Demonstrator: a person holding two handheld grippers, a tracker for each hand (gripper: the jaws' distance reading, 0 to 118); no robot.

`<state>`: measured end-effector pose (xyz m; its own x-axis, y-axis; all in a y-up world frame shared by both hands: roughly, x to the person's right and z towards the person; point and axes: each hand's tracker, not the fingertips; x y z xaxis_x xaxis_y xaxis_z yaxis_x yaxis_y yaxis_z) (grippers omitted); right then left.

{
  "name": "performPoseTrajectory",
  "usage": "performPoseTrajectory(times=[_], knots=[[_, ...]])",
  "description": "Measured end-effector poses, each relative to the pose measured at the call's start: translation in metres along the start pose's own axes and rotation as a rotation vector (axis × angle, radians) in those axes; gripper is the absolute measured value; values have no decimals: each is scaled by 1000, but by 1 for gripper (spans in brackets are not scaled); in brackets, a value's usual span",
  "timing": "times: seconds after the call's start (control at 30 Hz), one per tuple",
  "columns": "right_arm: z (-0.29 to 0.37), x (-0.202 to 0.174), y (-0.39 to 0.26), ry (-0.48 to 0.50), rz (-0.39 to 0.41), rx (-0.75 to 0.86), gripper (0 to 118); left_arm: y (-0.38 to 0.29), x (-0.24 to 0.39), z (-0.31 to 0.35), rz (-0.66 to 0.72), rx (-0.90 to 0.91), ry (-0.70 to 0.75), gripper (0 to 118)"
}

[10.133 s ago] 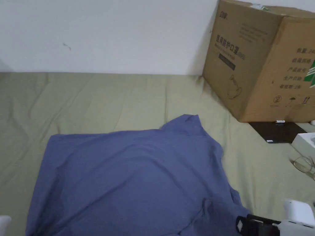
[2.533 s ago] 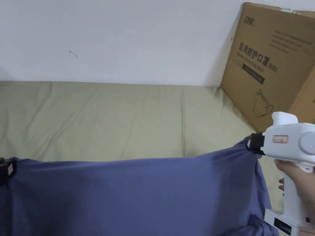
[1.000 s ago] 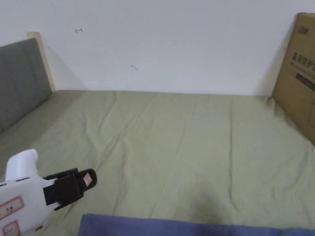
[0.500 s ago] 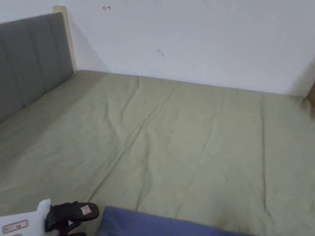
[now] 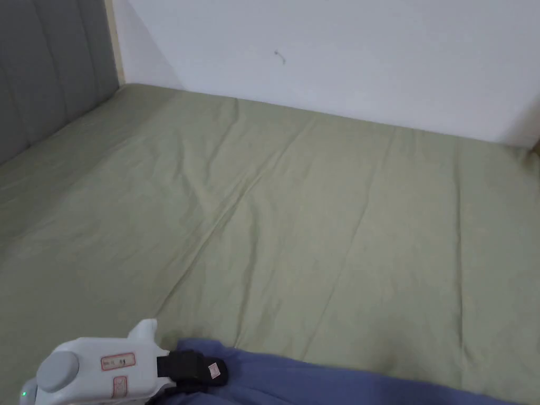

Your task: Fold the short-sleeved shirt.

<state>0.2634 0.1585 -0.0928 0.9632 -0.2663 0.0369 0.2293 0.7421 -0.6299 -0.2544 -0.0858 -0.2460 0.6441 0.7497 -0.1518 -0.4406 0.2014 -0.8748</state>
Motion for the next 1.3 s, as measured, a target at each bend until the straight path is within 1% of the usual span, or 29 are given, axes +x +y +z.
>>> performPoseTrajectory(times=[0.03,0.07,0.1,0.2,0.23,0.3,0.37,0.43,0.47,0.5,0.57,0.7,0.73,0.77,0.8,0.87,0.9,0.93,0.97,1.0,1.03,1.17,1.2,1.23,1.27,1.3], knots=[[0,2,-1,-11,-3,-8,0,-1,-2,5,78,54,-252,9],[0,5,-1,-25,-9,-20,0,5,4,11,56,23,-200,9],[0,8,-1,-32,-20,-29,0,9,13,13,-7,-25,-141,9],[3,17,0,-39,-60,-43,0,9,44,42,-220,3,16,9],[3,19,0,-37,-68,-41,0,7,50,51,-259,14,77,9],[3,24,-2,-21,-89,-36,0,9,50,80,-299,76,243,9],[0,30,-5,19,-134,-46,0,7,44,108,-271,153,422,9],[-1,35,-11,20,-151,-51,0,5,41,128,-258,192,608,9],[-2,36,-13,22,-154,-54,0,2,45,134,-266,196,662,9],[-1,38,-15,25,-154,-58,0,-1,52,135,-282,190,658,10],[1,41,-19,30,-156,-62,0,-10,77,130,-283,190,603,10],[8,50,-20,31,-147,-49,0,-29,152,81,-283,104,298,11],[9,52,-20,30,-147,-40,0,-33,170,66,-277,75,228,16],[11,55,-20,27,-147,-32,0,-34,181,48,-266,34,155,30],[13,57,-20,23,-151,-26,0,-40,199,30,-259,-7,78,68],[16,62,-20,25,-167,-21,0,-48,229,5,-266,-79,-64,92],[17,65,-20,28,-179,-21,0,-54,243,-4,-281,-94,-107,92],[18,68,-20,29,-186,-20,0,-57,252,-7,-294,-80,-128,118],[20,71,-20,29,-190,-17,0,-55,261,0,-310,-22,-164,116],[21,73,-20,30,-191,-13,0,-52,264,3,-321,-19,-138,111],[22,75,-21,29,-187,-7,0,-54,265,10,-340,-2,-122,111],[18,79,-23,18,-159,-4,0,-55,251,46,-437,124,57,114],[16,80,-23,21,-162,-5,0,-57,244,52,-468,123,102,111],[15,80,-24,26,-168,-8,0,-60,238,55,-497,125,144,103],[13,80,-26,33,-172,-12,0,-65,231,56,-535,143,187,81],[12,79,-27,38,-174,-17,0,-72,225,51,-567,134,208,25]])
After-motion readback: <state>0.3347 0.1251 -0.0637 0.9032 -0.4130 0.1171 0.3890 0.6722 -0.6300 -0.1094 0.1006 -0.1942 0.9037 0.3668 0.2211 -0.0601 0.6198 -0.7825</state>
